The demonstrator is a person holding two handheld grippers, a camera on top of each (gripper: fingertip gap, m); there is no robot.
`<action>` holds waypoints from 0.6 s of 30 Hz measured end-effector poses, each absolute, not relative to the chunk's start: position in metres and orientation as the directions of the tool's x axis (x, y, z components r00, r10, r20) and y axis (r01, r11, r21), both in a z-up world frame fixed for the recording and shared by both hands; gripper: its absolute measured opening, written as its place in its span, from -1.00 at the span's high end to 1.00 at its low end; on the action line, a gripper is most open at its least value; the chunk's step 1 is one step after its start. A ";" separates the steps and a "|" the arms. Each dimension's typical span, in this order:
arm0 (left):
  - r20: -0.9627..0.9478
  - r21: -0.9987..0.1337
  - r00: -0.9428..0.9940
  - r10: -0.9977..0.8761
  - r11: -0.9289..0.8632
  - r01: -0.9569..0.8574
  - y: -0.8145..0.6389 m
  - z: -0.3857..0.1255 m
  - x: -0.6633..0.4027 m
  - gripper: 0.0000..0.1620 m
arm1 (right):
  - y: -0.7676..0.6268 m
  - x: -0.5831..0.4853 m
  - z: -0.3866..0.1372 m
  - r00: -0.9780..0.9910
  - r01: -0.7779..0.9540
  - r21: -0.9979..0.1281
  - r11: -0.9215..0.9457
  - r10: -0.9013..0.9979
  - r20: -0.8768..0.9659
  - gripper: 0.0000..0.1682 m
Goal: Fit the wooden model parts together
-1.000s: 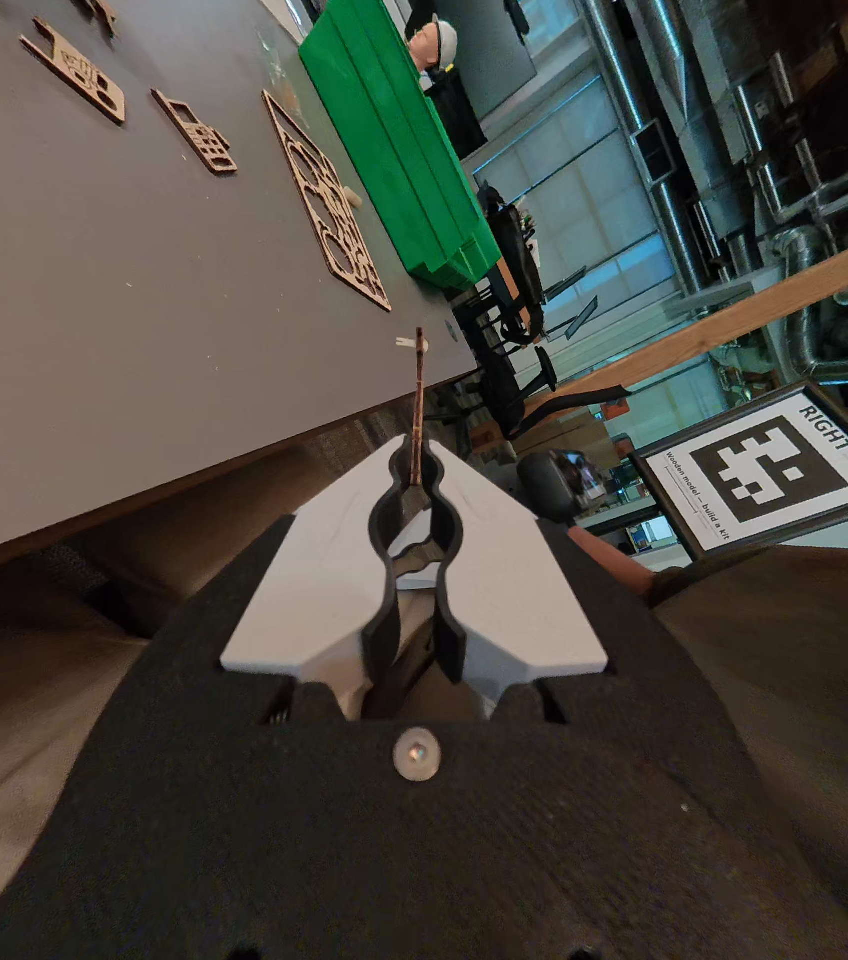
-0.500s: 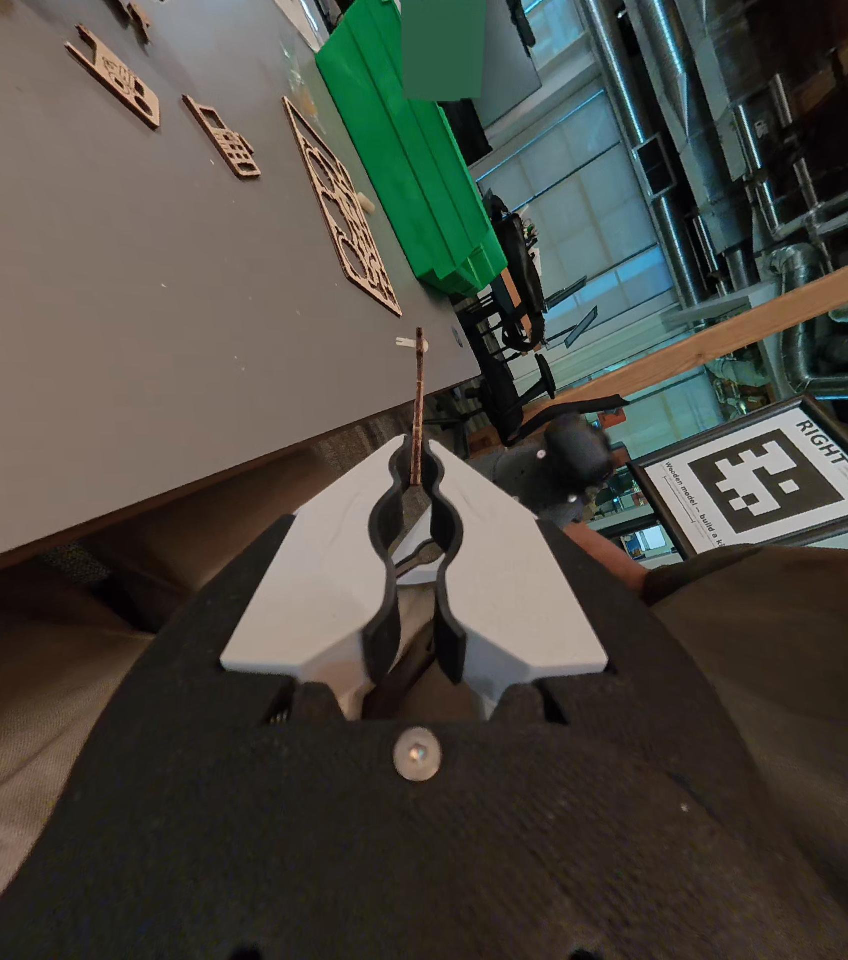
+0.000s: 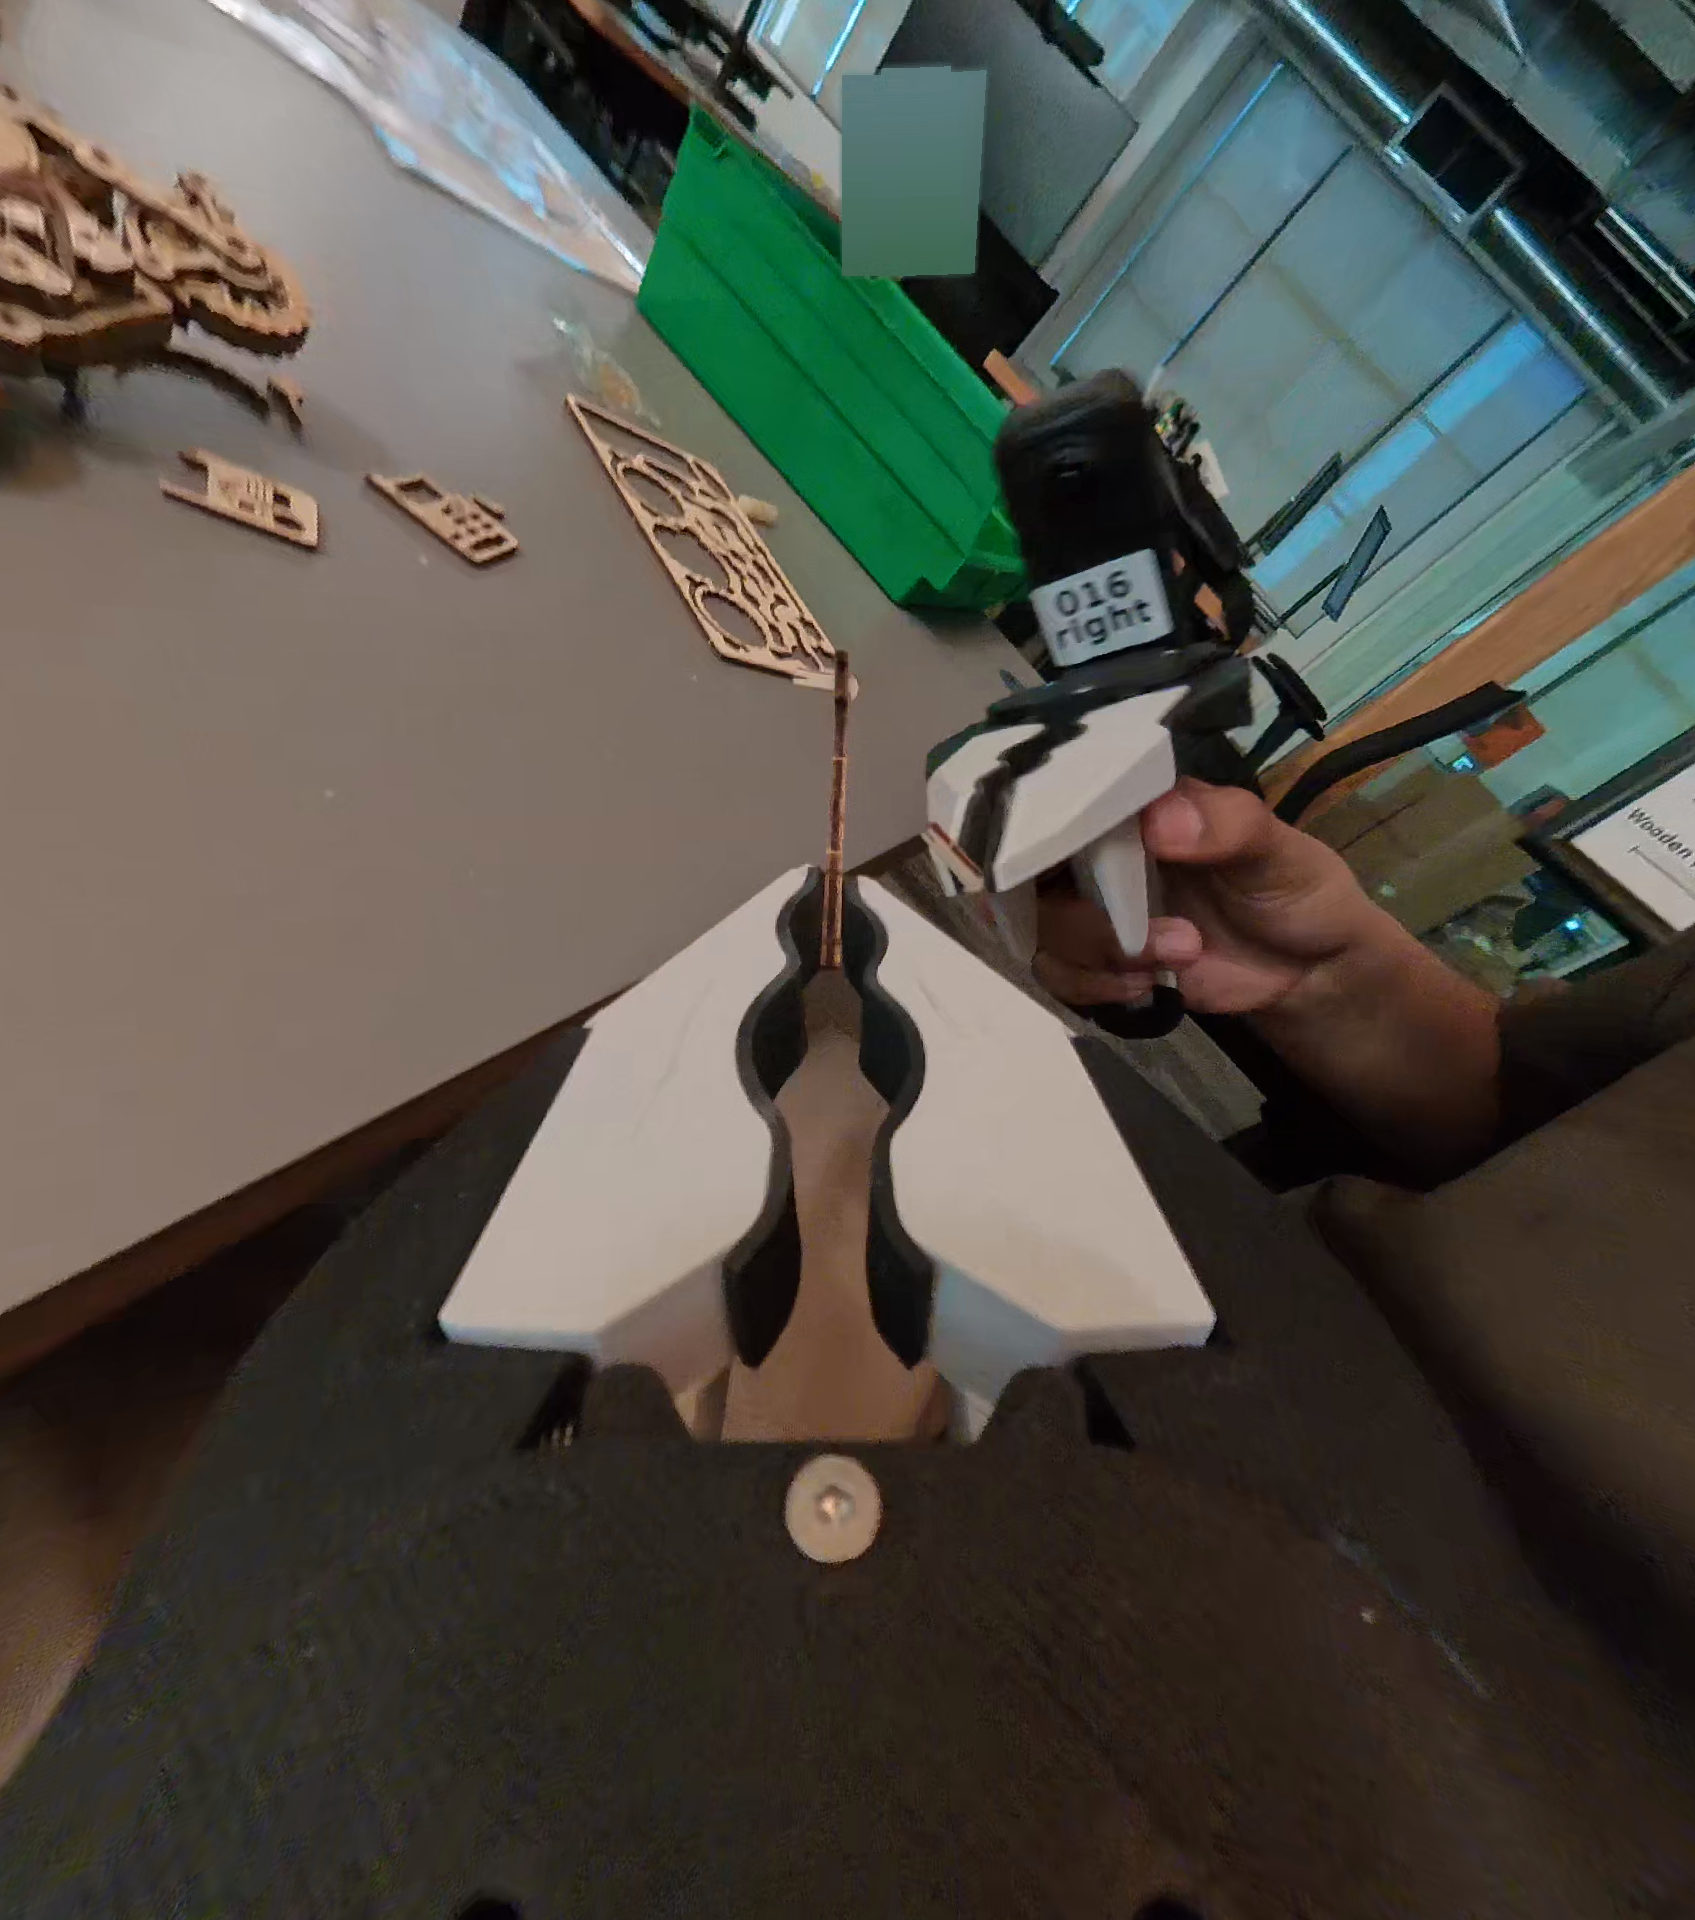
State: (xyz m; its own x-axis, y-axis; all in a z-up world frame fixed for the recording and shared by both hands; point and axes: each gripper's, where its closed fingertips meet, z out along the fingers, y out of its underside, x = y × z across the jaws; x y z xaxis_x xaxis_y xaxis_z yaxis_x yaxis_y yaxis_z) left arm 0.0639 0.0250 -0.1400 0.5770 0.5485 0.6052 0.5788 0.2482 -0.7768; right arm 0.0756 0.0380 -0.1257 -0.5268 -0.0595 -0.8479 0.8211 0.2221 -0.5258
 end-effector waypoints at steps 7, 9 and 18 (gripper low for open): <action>0.592 -0.796 0.583 0.556 0.290 0.532 0.012 -0.129 0.039 1.00 | 0.037 0.048 -0.114 -0.327 0.910 -0.358 0.211 -0.169 -0.930 0.96; 0.620 -0.774 0.545 0.564 0.325 0.544 0.004 -0.128 0.027 1.00 | 0.036 0.038 -0.110 -0.332 0.903 -0.369 0.218 -0.190 -0.924 0.96; 0.685 -0.720 0.455 0.569 0.433 0.543 -0.011 -0.130 -0.054 1.00 | 0.028 -0.039 -0.128 -0.586 0.779 -0.588 0.219 -0.081 -0.806 0.96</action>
State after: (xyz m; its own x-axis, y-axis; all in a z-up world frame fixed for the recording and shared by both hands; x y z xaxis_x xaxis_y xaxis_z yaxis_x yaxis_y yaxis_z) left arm -0.0544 -0.0105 -0.1302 0.4550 0.5687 0.6853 0.5428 0.4329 -0.7197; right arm -0.0393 0.0275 -0.1285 -0.5857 -0.0812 -0.8064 0.7788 0.2191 -0.5877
